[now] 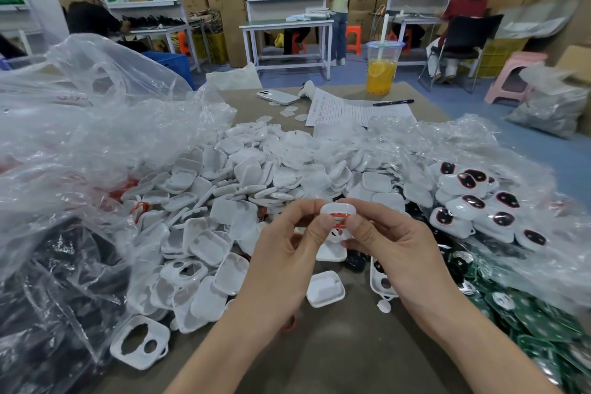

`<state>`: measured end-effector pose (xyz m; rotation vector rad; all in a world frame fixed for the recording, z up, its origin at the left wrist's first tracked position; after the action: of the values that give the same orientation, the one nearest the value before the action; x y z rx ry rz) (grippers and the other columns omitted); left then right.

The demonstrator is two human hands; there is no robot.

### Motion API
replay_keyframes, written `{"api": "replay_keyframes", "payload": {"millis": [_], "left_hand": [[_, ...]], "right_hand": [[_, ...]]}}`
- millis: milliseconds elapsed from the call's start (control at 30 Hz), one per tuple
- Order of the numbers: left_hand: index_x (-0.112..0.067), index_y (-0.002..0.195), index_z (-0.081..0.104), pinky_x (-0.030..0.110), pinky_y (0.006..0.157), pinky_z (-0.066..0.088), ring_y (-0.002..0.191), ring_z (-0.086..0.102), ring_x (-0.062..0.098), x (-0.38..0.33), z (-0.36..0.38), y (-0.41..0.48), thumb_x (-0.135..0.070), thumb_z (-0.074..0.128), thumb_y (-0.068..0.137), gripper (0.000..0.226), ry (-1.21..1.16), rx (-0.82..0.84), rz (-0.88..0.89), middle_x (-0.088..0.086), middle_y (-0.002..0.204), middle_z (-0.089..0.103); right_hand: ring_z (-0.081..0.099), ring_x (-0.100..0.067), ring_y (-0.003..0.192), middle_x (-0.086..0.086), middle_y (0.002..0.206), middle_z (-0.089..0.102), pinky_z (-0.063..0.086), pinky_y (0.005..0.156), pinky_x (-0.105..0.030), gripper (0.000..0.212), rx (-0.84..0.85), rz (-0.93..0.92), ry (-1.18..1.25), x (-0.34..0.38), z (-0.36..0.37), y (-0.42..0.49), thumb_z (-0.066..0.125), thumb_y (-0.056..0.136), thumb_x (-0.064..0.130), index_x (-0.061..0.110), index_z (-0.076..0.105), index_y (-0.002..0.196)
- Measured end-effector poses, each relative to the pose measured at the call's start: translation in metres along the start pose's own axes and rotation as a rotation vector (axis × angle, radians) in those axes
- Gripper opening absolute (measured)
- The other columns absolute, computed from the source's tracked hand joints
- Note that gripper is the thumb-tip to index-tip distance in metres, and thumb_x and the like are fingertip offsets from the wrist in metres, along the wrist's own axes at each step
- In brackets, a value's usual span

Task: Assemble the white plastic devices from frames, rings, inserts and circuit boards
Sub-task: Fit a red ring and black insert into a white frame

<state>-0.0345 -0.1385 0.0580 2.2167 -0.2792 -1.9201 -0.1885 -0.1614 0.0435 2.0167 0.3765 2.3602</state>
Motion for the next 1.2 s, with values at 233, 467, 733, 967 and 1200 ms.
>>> {"api": "replay_keyframes", "payload": {"millis": [233,467,733,967,1200], "left_hand": [[-0.041,0.104,0.068,0.037,0.090,0.054,0.100,0.069,0.006,0.0063,-0.0001,0.0020,-0.055,0.054,0.094,0.022,0.067,-0.012,0.012,-0.016,0.101,0.074],[-0.043,0.103,0.067,0.026,0.083,0.049,0.098,0.069,0.005,0.0054,0.0002,0.0017,-0.059,0.053,0.093,0.024,0.066,-0.008,0.031,-0.017,0.098,0.074],[-0.044,0.100,0.068,0.017,0.078,0.052,0.091,0.069,0.004,0.0058,0.0027,0.0016,-0.052,0.056,0.094,0.015,0.050,-0.016,0.061,-0.017,0.096,0.074],[-0.042,0.100,0.068,0.017,0.075,0.052,0.088,0.069,0.003,0.0068,0.0031,0.0018,-0.044,0.062,0.094,0.009,0.016,0.001,0.038,-0.014,0.097,0.074],[-0.046,0.097,0.068,0.016,0.067,0.050,0.074,0.065,0.003,0.0090,0.0010,0.0024,-0.041,0.066,0.094,0.006,0.049,-0.019,0.004,-0.013,0.087,0.073]], "right_hand": [[0.073,-0.020,0.101,-0.003,0.105,0.077,0.056,0.094,-0.034,0.032,0.006,-0.002,-0.016,-0.0012,0.0002,0.0001,0.073,0.078,0.041,0.029,0.078,0.107],[0.072,-0.020,0.103,-0.002,0.105,0.077,0.057,0.096,-0.046,0.031,-0.001,-0.012,-0.041,-0.0022,-0.0005,-0.0005,0.072,0.080,0.042,0.031,0.078,0.108],[0.072,-0.020,0.102,-0.002,0.102,0.078,0.055,0.098,-0.043,0.033,-0.033,-0.040,-0.063,-0.0017,-0.0002,-0.0017,0.070,0.079,0.045,0.030,0.078,0.108],[0.073,-0.023,0.100,-0.003,0.101,0.078,0.057,0.095,-0.042,0.030,-0.052,-0.033,-0.058,-0.0019,0.0011,-0.0017,0.069,0.079,0.046,0.033,0.078,0.105],[0.070,-0.032,0.097,-0.007,0.097,0.077,0.061,0.081,-0.029,0.034,-0.054,0.027,-0.025,-0.0009,0.0019,-0.0003,0.075,0.073,0.043,0.030,0.079,0.103]]}}
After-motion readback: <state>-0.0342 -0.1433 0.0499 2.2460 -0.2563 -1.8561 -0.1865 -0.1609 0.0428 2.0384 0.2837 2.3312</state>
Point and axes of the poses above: each hand's wrist, its own y-axis towards the middle knuckle, its own z-axis out of the palm, x = y × z, the point moved 4 cm from there along y, towards the middle knuckle
